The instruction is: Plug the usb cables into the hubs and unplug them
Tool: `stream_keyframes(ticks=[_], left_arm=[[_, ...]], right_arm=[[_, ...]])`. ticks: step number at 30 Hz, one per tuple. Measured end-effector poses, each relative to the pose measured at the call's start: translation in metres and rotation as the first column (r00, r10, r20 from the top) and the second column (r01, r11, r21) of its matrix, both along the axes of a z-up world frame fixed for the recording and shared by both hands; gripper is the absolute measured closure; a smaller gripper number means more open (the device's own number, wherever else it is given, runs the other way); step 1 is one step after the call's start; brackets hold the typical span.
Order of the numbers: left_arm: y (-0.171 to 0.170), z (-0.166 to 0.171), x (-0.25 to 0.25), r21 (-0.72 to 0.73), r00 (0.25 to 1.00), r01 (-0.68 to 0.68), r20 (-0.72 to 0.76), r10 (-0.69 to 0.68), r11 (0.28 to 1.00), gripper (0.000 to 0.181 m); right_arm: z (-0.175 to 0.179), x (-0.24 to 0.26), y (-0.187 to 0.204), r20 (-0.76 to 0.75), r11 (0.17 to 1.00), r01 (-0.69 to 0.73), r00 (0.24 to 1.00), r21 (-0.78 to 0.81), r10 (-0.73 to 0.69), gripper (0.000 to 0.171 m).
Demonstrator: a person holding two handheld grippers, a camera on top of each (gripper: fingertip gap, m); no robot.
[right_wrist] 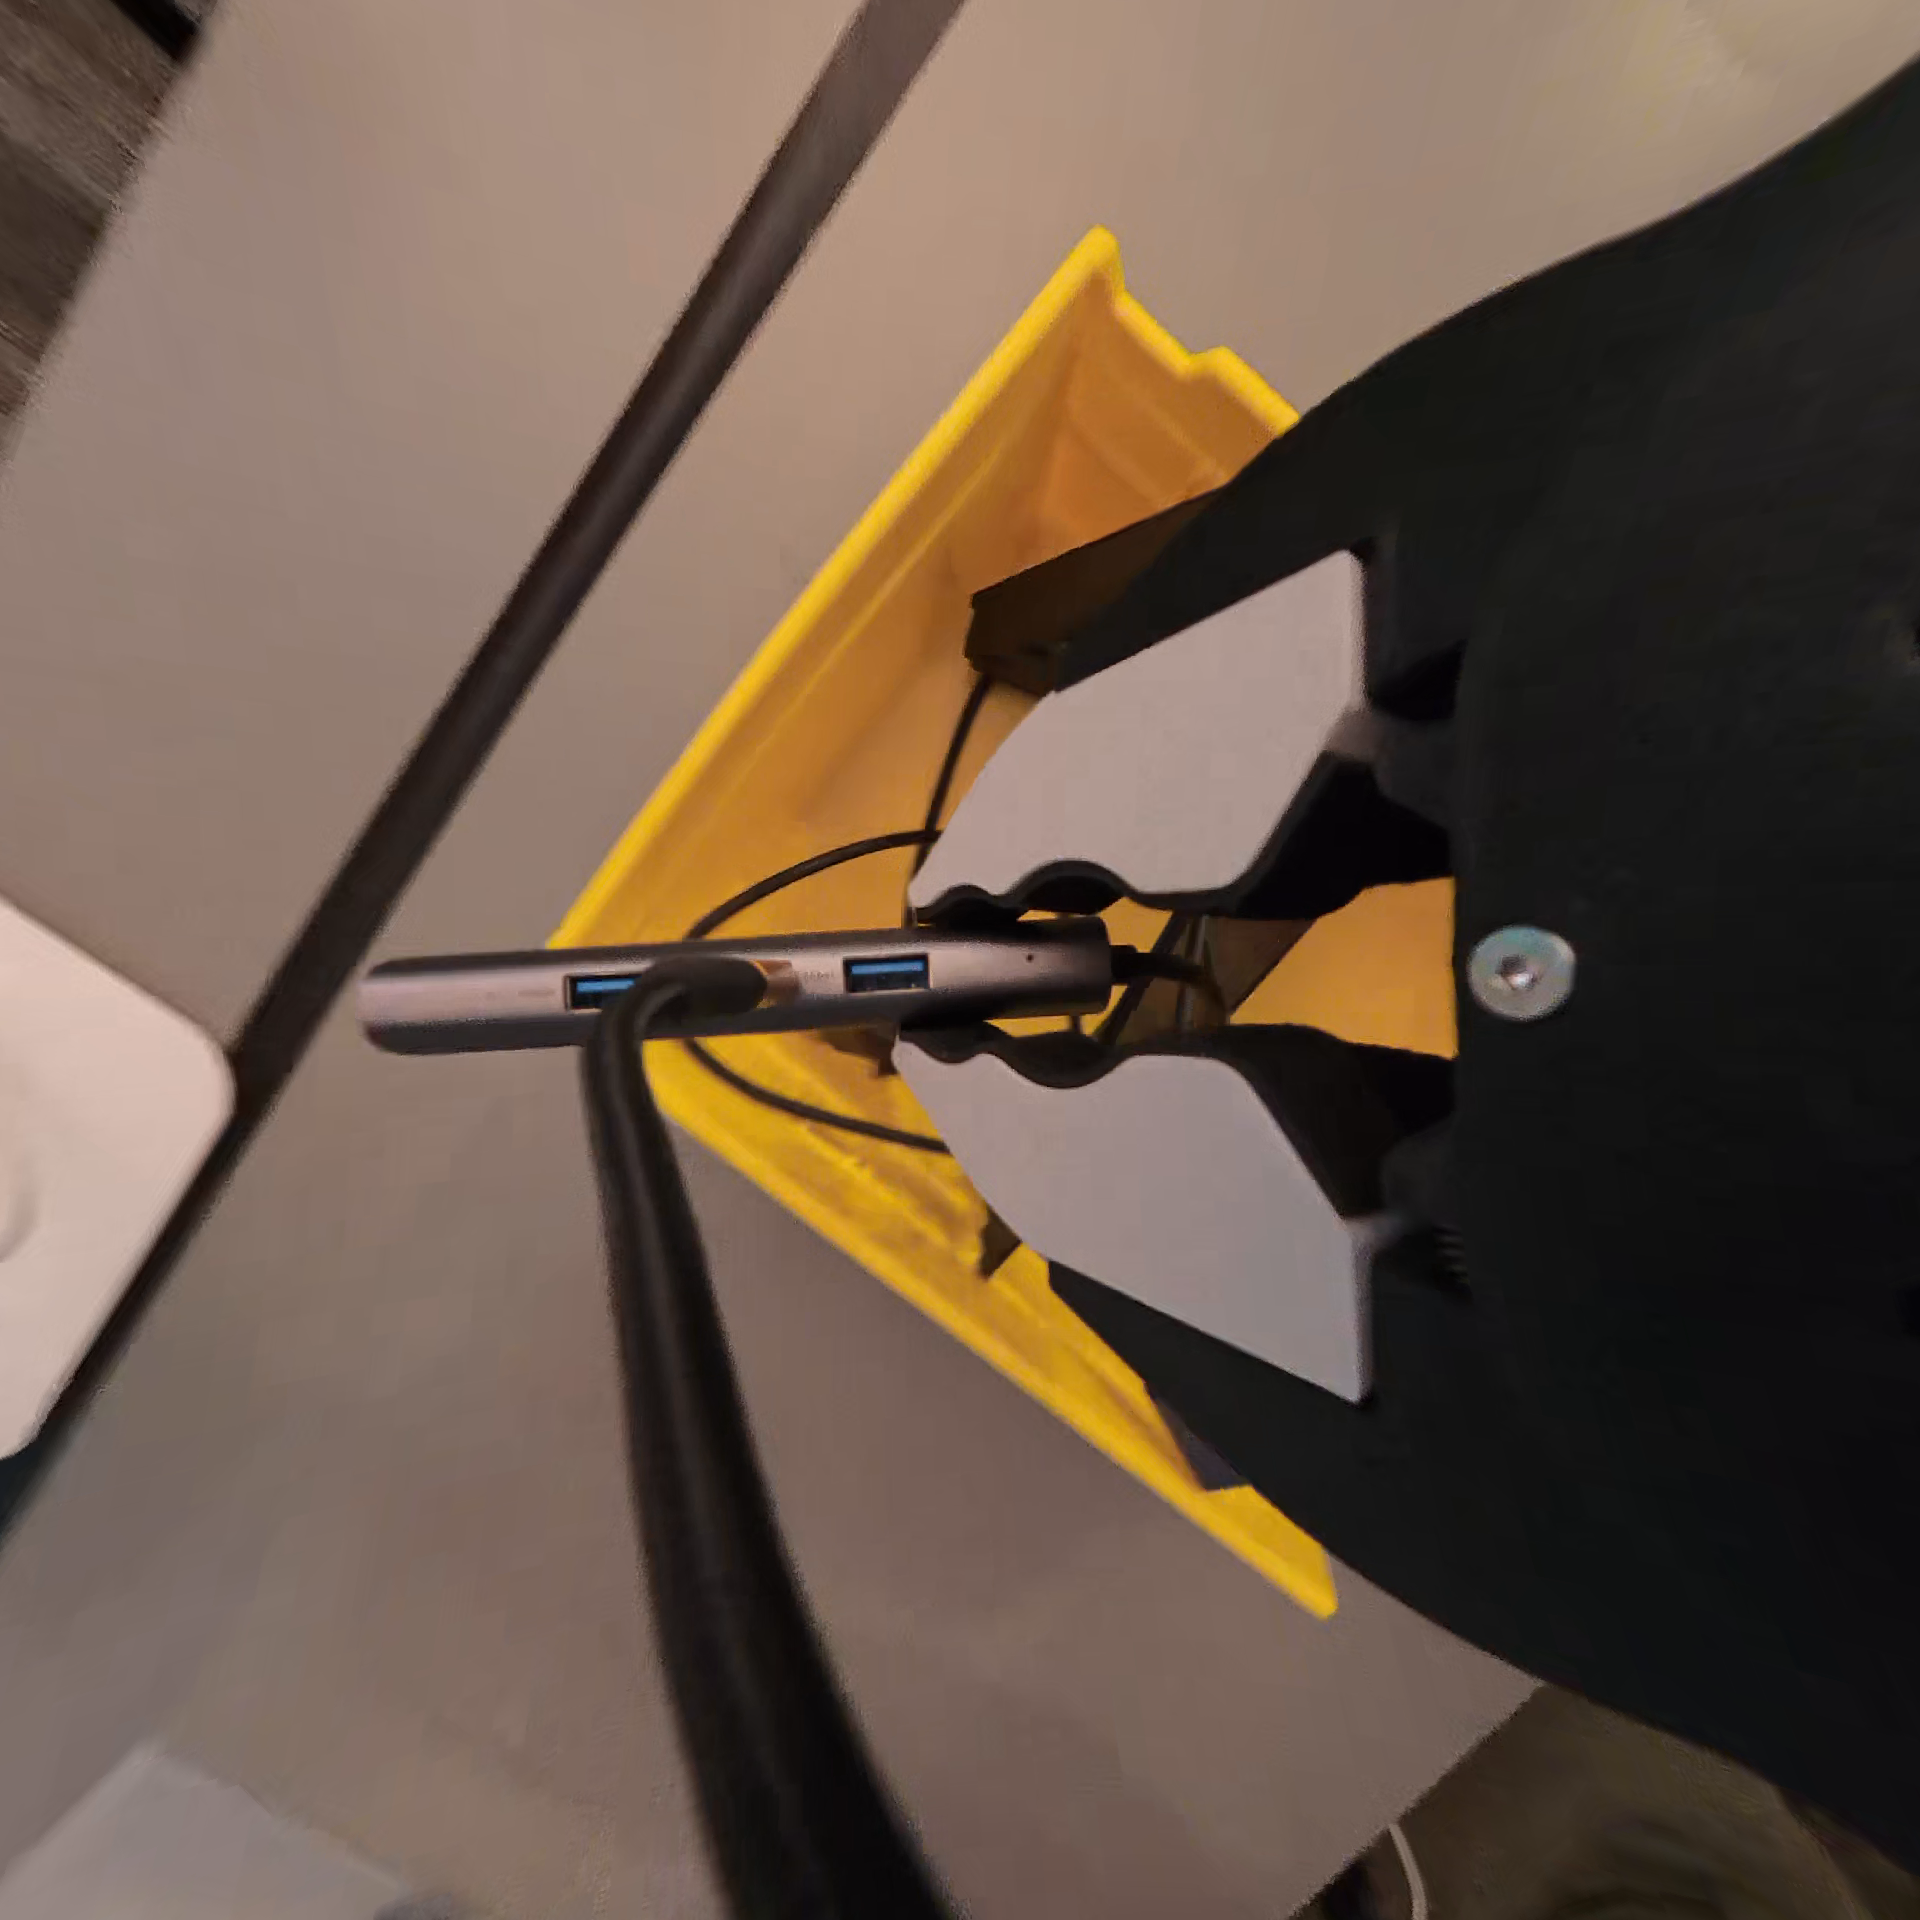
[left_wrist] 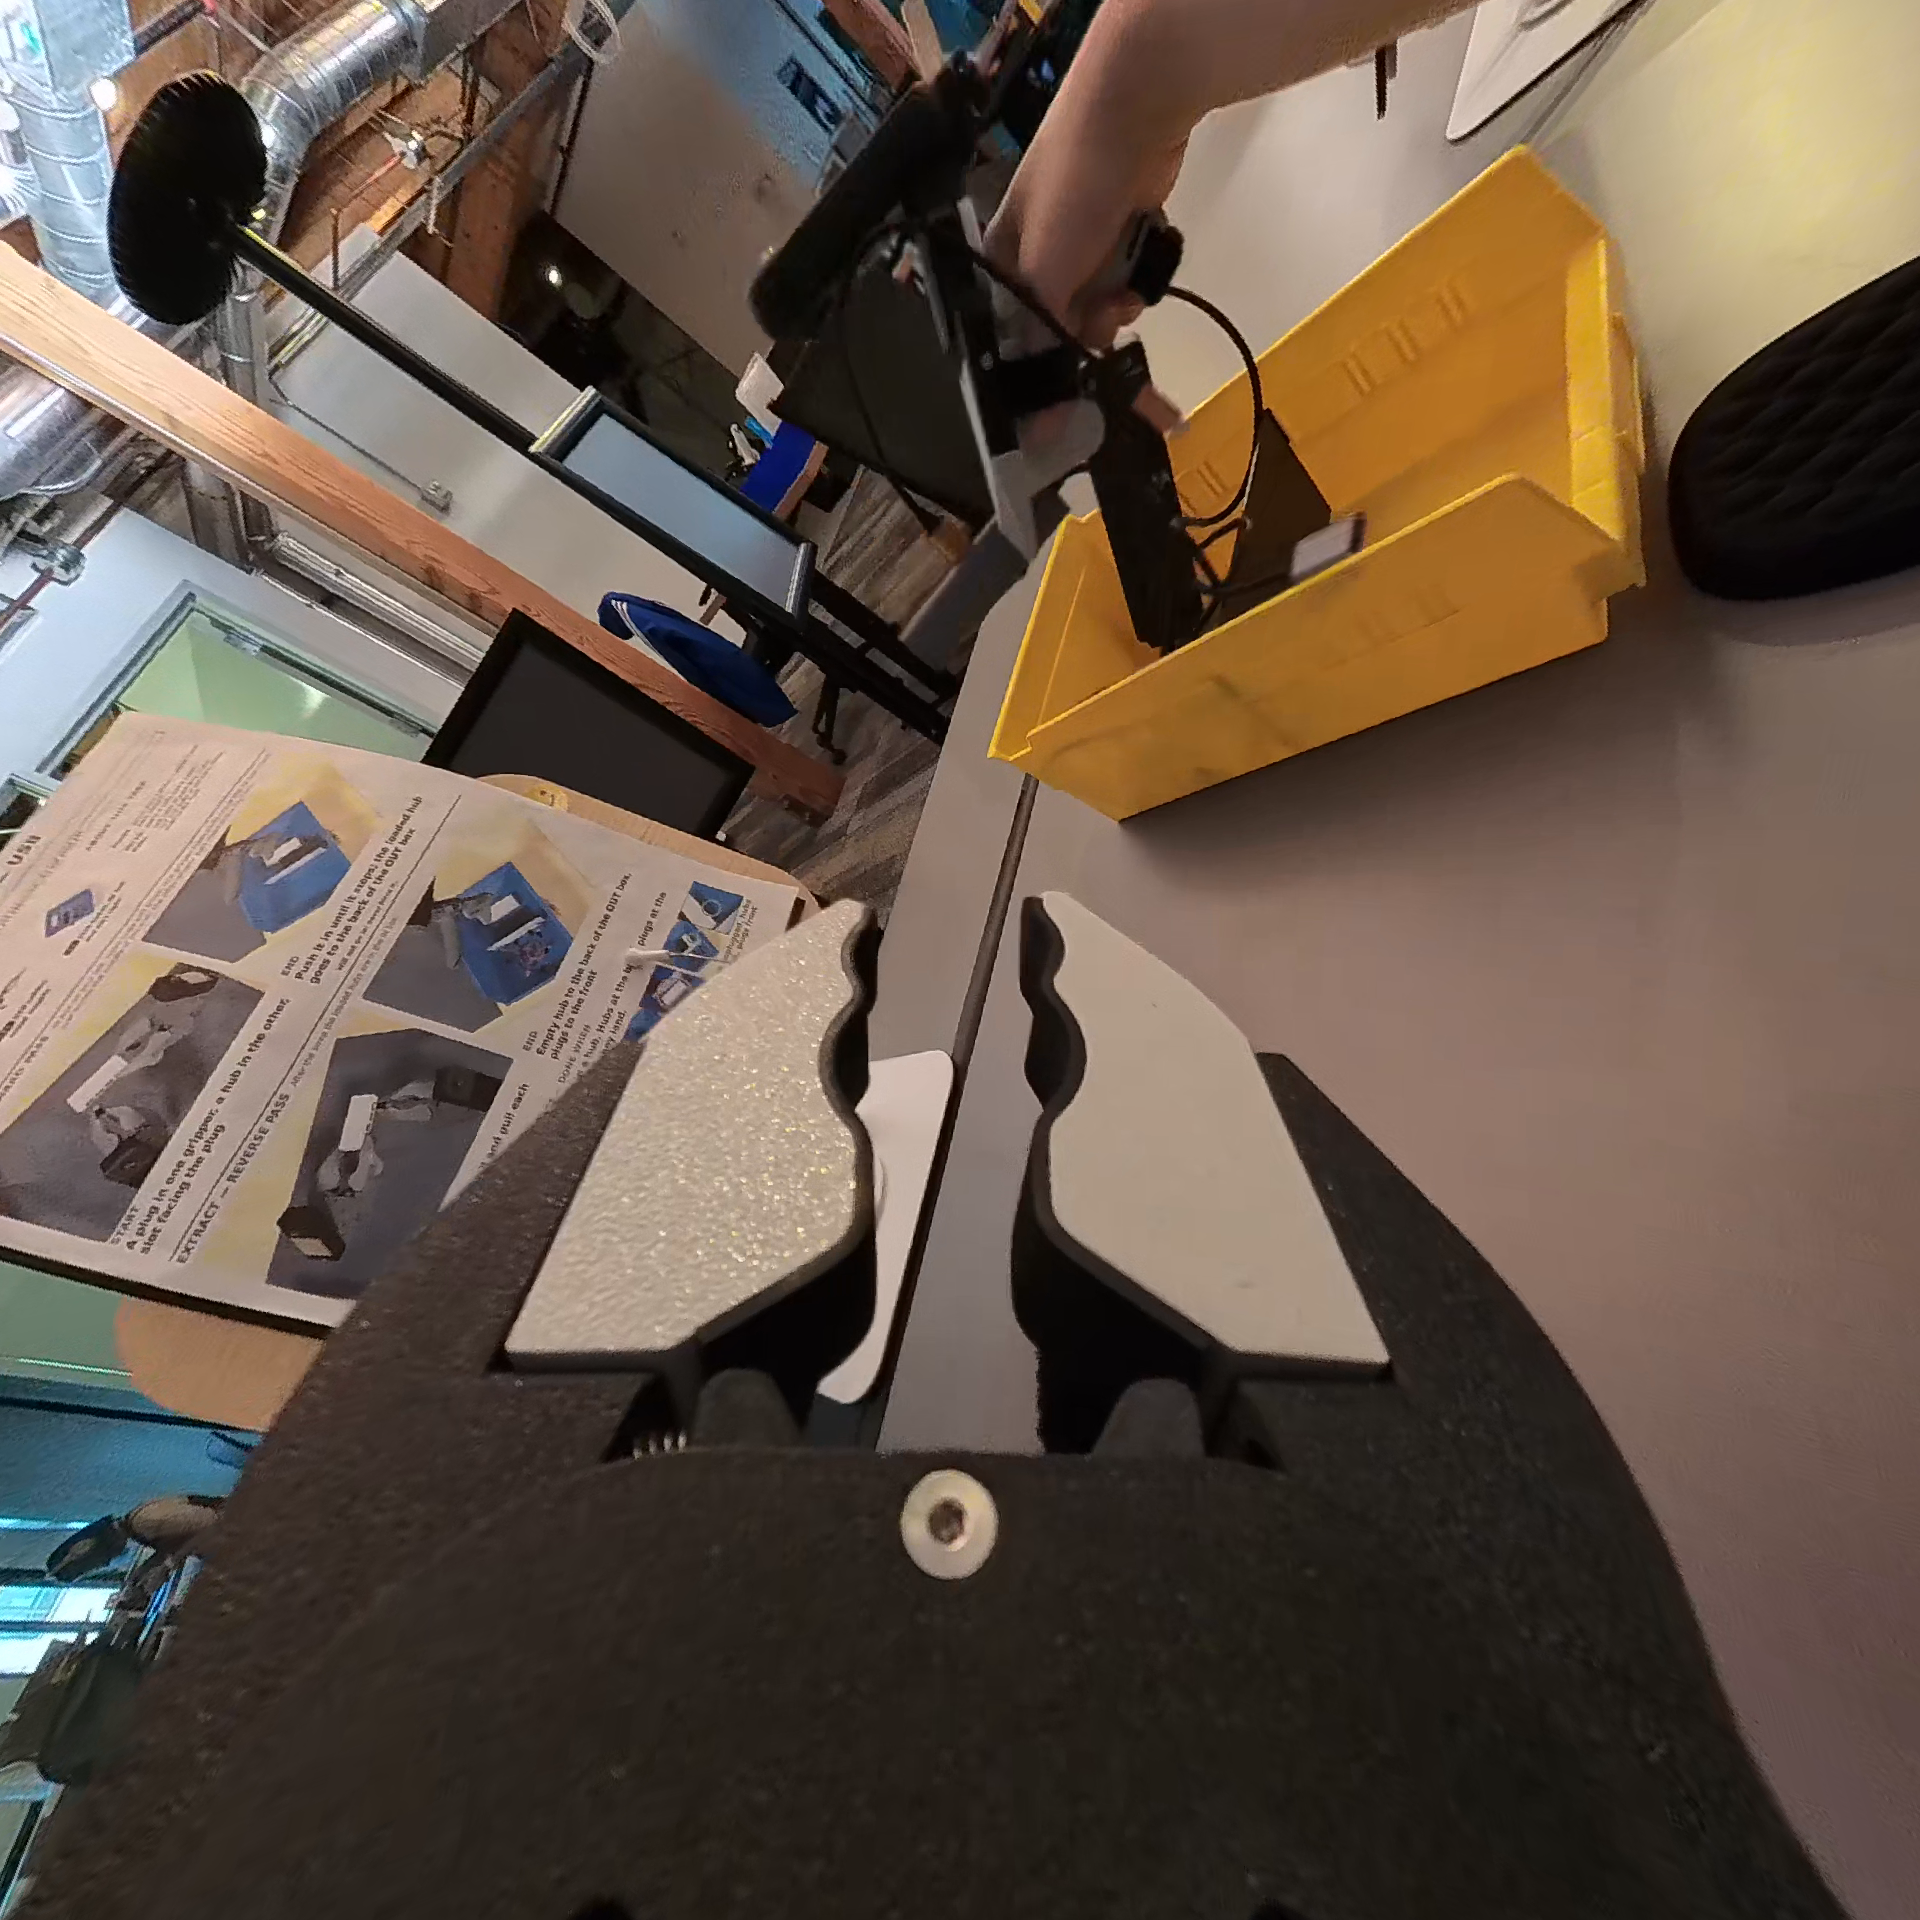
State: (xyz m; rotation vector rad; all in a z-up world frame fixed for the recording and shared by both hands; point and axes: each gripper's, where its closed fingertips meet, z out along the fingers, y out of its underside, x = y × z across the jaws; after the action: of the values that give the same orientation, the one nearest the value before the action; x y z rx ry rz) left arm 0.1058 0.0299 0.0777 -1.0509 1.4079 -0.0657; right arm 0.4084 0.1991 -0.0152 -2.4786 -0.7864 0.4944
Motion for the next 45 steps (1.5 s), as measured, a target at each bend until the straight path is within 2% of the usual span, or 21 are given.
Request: stream_keyframes(ticks=[5,8,14,21,25,28,31,36,40,45], left_arm=[[0.009,-0.014,0.002,-0.02,0.999,-0.018,-0.047,0.017,1.0,0.156],[0.013,-0.023,0.004,-0.032,0.997,-0.027,-0.073,0.025,0.999,0.156],[0.022,-0.042,0.007,-0.068,0.99,-0.05,-0.133,0.04,0.996,0.156],[0.024,-0.055,0.01,-0.083,0.982,-0.063,-0.184,0.047,0.995,0.156],[0.025,-0.058,0.009,-0.09,0.978,-0.07,-0.2,0.051,0.993,0.155],[0.025,-0.058,0.01,-0.094,0.978,-0.066,-0.201,0.046,0.993,0.155],[0.025,-0.059,0.009,-0.089,0.975,-0.072,-0.214,0.051,0.993,0.155],[0.024,-0.059,0.008,-0.09,0.973,-0.078,-0.223,0.056,0.993,0.155],[0.026,-0.063,0.007,-0.085,0.966,-0.094,-0.249,0.07,0.992,0.155],[0.026,-0.064,0.007,-0.07,0.96,-0.102,-0.267,0.08,0.992,0.155]], right_arm=[[-0.045,0.023,-0.019,0.111,0.968,-0.078,0.988,-0.239,0.107,0.152],[-0.067,0.027,-0.025,0.169,0.937,-0.144,0.964,-0.317,0.205,0.151],[-0.074,0.029,-0.029,0.255,0.892,-0.067,0.946,-0.447,0.199,0.151],[-0.075,0.037,-0.022,0.418,0.896,-0.03,0.877,-0.443,0.236,0.147],[-0.062,0.044,-0.018,0.475,0.908,-0.01,0.85,-0.418,0.228,0.146],[-0.049,0.048,-0.014,0.512,0.923,-0.006,0.831,-0.384,0.219,0.139],[-0.038,0.053,-0.007,0.541,0.944,0.014,0.822,-0.331,0.178,0.137],[-0.043,0.042,-0.005,0.466,0.935,0.145,0.884,-0.325,0.025,0.138],[-0.056,0.057,0.0,0.587,0.919,0.305,0.802,-0.249,-0.107,0.136],[-0.064,0.048,0.014,0.551,0.914,0.4,0.779,-0.07,-0.299,0.14]])
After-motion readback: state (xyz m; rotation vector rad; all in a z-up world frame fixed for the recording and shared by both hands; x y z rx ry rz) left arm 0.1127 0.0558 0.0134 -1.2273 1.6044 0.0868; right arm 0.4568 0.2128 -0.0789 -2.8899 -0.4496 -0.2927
